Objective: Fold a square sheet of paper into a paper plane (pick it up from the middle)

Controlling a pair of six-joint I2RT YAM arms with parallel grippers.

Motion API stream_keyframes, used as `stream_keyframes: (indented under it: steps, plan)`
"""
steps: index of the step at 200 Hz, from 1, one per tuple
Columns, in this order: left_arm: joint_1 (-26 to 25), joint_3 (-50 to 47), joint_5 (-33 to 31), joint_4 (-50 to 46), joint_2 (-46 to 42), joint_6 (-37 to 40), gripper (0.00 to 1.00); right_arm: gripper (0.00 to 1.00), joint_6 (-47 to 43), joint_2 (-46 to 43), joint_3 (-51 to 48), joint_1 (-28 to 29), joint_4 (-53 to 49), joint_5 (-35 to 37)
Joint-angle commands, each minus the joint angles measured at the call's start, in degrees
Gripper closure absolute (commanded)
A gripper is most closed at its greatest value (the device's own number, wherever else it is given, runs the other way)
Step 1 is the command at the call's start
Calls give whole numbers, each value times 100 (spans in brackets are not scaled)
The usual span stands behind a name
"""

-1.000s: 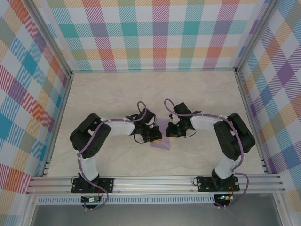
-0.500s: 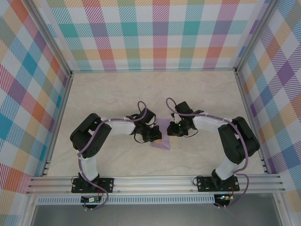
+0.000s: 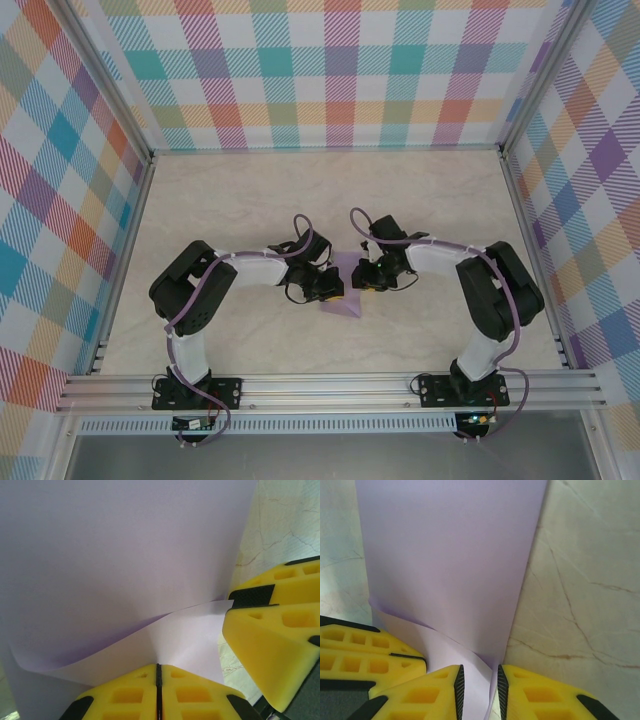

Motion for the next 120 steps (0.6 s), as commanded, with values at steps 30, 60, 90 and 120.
stream_keyframes:
  steps: [30, 60, 90, 120]
  plan:
    - [-94, 67, -122, -297, -43, 122, 91, 79, -154, 99, 102, 1, 18, -307]
    - [-89, 84, -97, -297, -132, 110, 91, 87, -164, 75, 55, -2, -32, -284]
    - [-89, 13, -1, -101, -485, 93, 88, 93, -117, -29, 3, -5, -36, -227]
    - [-93, -91, 76, 129, -746, 65, 86, 94, -68, -91, -52, 2, 7, -306]
